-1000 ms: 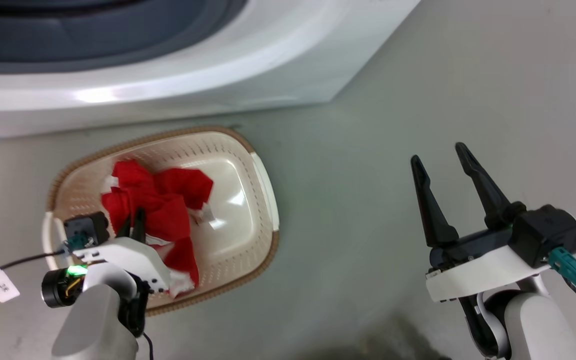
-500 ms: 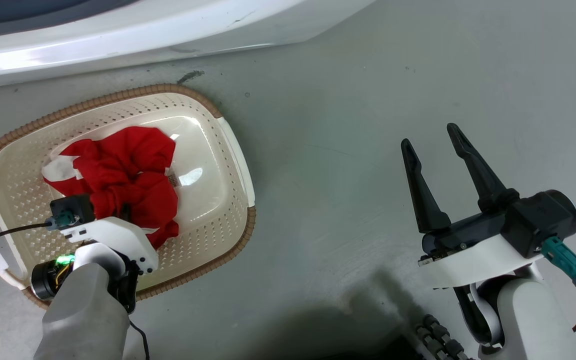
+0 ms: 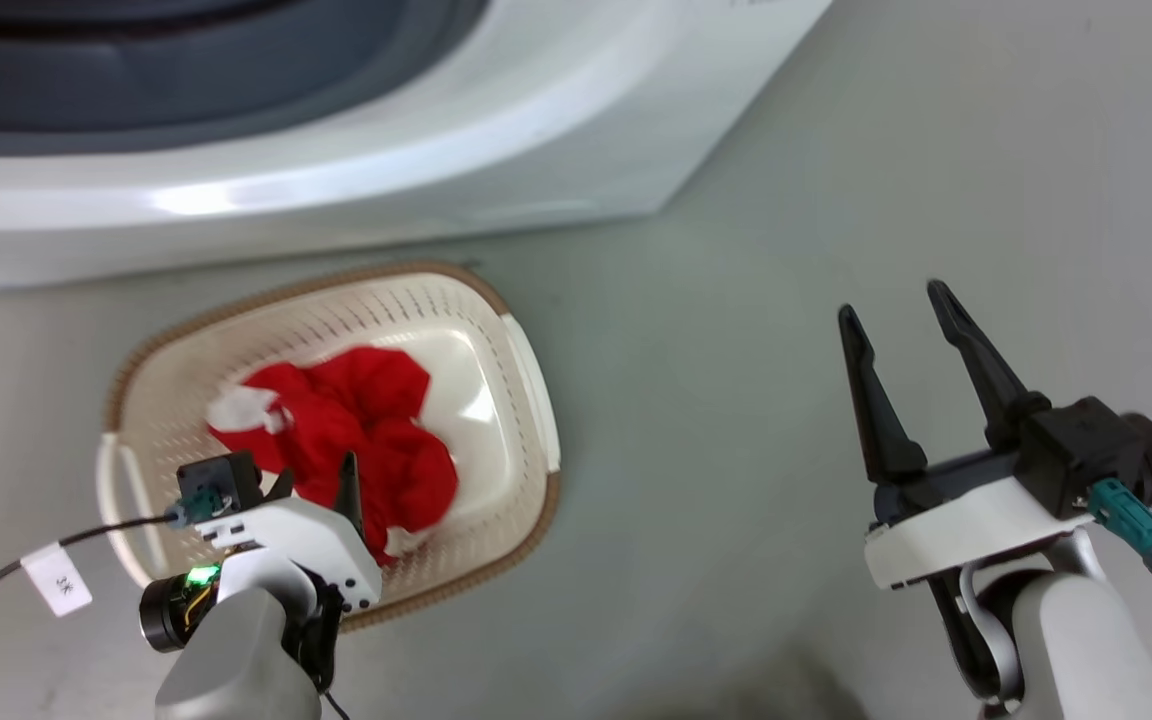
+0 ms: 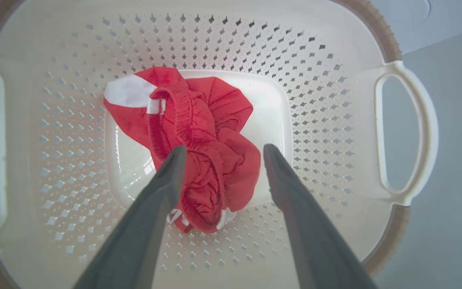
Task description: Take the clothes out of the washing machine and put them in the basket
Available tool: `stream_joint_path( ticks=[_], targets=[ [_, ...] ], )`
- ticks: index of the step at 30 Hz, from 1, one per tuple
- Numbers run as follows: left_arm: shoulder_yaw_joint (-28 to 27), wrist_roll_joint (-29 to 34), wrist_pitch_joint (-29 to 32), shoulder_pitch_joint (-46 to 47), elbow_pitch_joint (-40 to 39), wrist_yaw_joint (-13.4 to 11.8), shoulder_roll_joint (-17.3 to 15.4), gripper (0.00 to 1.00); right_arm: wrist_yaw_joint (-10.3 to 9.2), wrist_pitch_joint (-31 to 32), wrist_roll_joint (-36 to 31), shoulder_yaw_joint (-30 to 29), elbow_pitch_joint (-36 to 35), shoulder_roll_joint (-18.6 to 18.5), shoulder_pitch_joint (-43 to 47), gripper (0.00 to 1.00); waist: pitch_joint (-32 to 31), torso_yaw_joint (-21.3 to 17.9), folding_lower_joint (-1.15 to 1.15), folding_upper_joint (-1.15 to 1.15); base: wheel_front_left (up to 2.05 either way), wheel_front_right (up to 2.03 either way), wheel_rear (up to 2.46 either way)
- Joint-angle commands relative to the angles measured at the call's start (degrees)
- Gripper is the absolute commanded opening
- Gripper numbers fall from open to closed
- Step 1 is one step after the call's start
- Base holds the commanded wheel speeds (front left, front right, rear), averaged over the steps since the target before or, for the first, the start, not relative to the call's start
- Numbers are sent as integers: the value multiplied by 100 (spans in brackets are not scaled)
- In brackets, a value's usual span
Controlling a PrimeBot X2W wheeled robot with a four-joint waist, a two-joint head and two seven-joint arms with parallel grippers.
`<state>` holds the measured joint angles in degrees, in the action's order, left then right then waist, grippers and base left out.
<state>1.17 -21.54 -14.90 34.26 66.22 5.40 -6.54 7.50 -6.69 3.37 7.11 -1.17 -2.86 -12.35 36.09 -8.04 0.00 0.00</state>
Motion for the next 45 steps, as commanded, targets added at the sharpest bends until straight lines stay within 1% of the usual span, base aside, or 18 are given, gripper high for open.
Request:
stream_joint_path(
  ticks=[1,3,4,8,9,13,21,25,29,34,45],
  targets=[
    [-34,63,-37,-262,-269,-17,46,100,-3,49,-44,-71,-5,-4,132,100,-652,327,0,0,0,0,0],
    [-68,143,-33,-554,-639,-40,105,100,-2,108,-63,-158,-34,-4,260,100,-904,416,0,0,0,0,0],
    [-68,143,-33,-554,-639,-40,105,100,-2,108,-63,-158,-34,-4,260,100,-904,416,0,0,0,0,0],
    [-106,347,-35,-1055,-1433,-46,199,100,-3,229,-97,-315,-107,-3,496,100,-1340,593,0,0,0,0,0],
    [-135,497,-29,-1398,-2005,-55,269,100,-3,315,-116,-400,-210,-3,664,100,-1584,705,0,0,0,0,0],
    [-189,625,-30,-1693,-2751,-13,318,100,-2,393,-141,-471,-332,-3,824,100,-1854,799,0,0,0,0,0],
    [-137,869,-30,-1945,-4122,32,360,100,-2,547,-149,-602,-542,-3,1016,100,-2261,930,0,0,0,0,0],
    [-16,969,-30,-1772,-4575,34,366,100,-2,600,-148,-657,-634,-3,1053,100,-2323,981,0,0,0,0,0],
    [143,1005,-30,-1462,-4583,56,367,100,-2,646,-98,-727,-744,-2,1131,100,-2326,1035,0,0,0,0,0],
    [316,1026,21,-745,-4065,104,282,100,-3,676,-69,-681,-841,-2,1102,100,-2152,984,0,0,0,0,0],
    [467,817,395,1245,-2623,192,-106,100,-2,618,-81,-576,-948,-2,862,100,-1156,792,0,0,0,0,0]
  ],
)
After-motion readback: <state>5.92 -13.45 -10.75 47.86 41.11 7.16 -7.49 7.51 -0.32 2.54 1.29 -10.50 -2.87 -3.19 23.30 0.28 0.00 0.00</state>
